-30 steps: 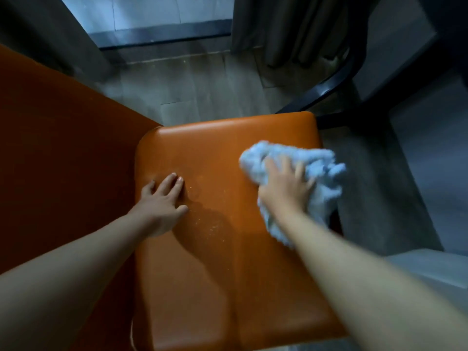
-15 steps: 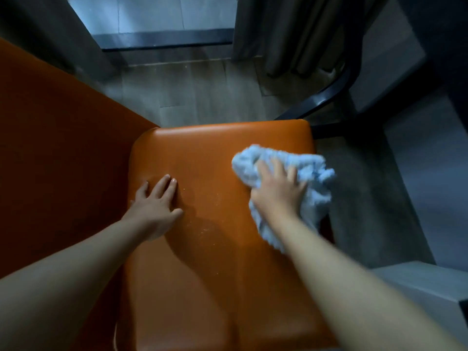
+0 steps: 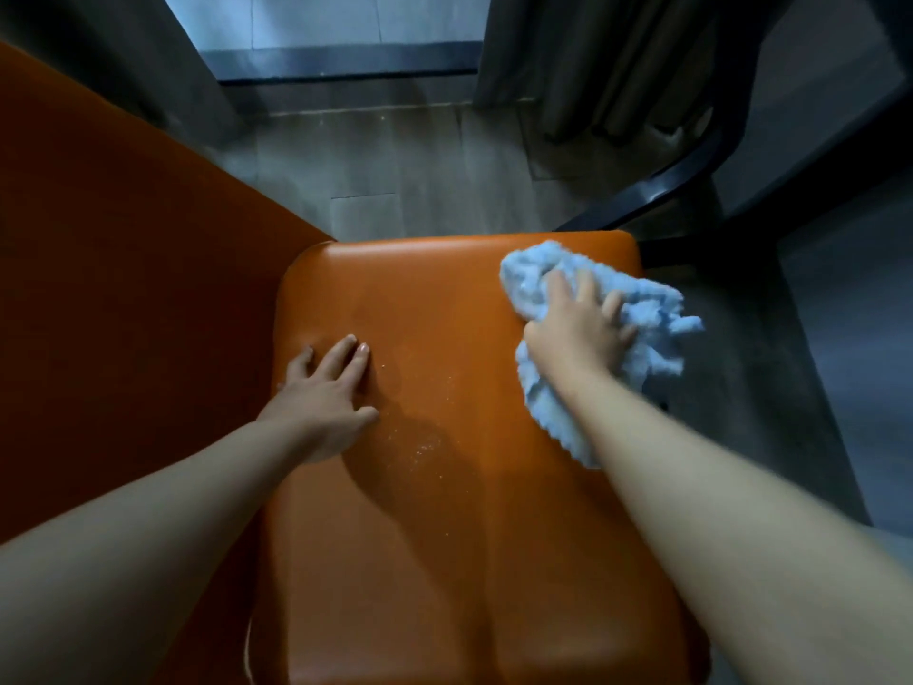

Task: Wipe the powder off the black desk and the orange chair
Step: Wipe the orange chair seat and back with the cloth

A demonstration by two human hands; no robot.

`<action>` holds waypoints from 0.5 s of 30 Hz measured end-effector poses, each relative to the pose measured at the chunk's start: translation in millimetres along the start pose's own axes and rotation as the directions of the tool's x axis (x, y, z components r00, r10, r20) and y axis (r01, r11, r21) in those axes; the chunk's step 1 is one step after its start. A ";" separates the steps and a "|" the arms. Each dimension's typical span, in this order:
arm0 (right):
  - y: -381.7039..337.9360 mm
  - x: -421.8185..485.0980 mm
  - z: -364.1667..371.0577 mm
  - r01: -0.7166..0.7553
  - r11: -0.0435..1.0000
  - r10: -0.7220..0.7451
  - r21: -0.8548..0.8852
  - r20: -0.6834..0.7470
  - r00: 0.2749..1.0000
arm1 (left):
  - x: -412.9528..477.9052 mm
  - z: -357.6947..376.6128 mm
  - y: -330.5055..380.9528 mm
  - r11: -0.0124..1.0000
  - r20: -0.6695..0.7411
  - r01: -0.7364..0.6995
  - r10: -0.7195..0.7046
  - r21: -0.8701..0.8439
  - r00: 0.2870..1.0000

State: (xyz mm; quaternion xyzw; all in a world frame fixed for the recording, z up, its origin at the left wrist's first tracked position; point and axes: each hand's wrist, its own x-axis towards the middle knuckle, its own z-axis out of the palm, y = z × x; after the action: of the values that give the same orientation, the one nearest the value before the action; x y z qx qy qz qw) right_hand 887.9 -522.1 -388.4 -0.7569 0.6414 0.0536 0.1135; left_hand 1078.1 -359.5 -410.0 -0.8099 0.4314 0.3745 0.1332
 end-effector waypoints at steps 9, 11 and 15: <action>18.5 7.8 4.4 0.271 0.952 -0.269 -0.139 0.038 0.962 | -0.4 -13.3 3.2 1.000 0.075 0.009 -0.008 -0.021 0.997; 7.4 37.5 -3.1 0.080 0.995 -0.081 -0.061 -0.010 0.997 | 0.3 -12.4 2.3 1.000 0.077 0.005 -0.003 -0.021 0.997; -4.0 -7.8 15.6 0.089 0.992 -0.094 -0.086 -0.054 0.994 | -1.3 -15.0 2.3 1.000 0.096 0.000 0.003 -0.031 0.995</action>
State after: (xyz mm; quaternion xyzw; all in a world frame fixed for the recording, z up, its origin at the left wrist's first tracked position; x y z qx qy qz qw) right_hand 891.5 -510.2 -401.4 -0.7909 0.6061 0.0530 0.0654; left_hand 1083.2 -368.2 -398.6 -0.7927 0.4192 0.4196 0.1410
